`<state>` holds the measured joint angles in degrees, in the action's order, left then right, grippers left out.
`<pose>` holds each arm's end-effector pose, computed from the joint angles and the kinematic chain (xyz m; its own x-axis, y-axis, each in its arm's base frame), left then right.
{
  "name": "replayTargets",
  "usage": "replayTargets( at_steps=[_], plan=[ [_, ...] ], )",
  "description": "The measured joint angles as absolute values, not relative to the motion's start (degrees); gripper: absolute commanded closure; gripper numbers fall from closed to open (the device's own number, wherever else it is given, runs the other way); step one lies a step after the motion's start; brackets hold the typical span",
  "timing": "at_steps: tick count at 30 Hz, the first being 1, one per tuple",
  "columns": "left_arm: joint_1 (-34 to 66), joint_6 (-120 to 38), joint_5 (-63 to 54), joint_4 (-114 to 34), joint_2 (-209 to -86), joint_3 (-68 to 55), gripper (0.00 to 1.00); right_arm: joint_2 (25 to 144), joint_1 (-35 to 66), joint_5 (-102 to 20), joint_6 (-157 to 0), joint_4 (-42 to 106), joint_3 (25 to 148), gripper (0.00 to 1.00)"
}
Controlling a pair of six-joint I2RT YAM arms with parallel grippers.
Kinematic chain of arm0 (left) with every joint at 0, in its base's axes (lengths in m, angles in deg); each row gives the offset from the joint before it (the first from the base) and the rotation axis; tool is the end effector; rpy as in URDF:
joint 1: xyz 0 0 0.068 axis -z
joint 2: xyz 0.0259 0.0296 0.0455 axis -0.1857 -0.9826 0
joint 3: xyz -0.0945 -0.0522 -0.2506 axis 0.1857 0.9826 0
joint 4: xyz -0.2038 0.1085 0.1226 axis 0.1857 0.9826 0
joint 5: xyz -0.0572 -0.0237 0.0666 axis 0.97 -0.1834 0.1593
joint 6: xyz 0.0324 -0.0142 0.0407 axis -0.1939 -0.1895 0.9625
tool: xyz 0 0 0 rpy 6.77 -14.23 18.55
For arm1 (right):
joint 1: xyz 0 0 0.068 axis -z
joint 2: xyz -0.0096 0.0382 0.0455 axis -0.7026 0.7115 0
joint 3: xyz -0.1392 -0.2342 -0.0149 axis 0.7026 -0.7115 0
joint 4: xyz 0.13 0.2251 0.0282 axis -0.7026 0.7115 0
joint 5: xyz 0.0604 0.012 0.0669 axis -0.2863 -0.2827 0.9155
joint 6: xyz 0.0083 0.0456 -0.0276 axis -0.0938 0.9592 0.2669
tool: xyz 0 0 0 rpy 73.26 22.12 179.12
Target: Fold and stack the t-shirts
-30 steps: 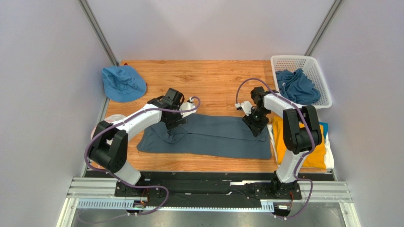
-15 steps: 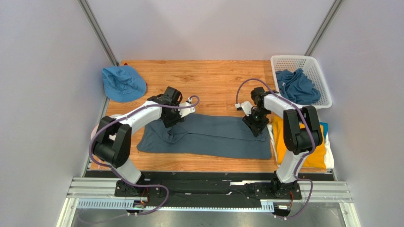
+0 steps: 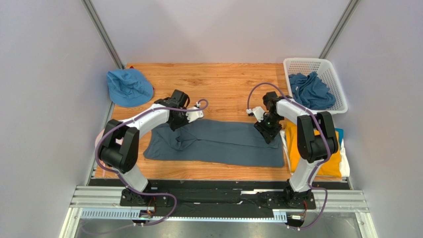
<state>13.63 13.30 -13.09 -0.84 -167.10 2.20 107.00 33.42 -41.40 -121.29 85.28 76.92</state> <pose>0.2945 -0.1331 0.1943 -0.3531 0.8992 -0.2585 0.8777 0.4140 0.2414 0.3040 0.0647 0.1594 -0.6807 -0.7309 -0.0493 -0.7308 0.6727 0.1159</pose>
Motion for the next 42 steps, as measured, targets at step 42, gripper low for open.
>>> replayTargets(
  at_steps=[42],
  plan=[
    [13.6, 17.6, -19.1, 9.7, -142.4, 17.7, 1.0, 107.0, 32.8, -41.8, -121.3, 85.4, 76.9, 0.58]
  ],
)
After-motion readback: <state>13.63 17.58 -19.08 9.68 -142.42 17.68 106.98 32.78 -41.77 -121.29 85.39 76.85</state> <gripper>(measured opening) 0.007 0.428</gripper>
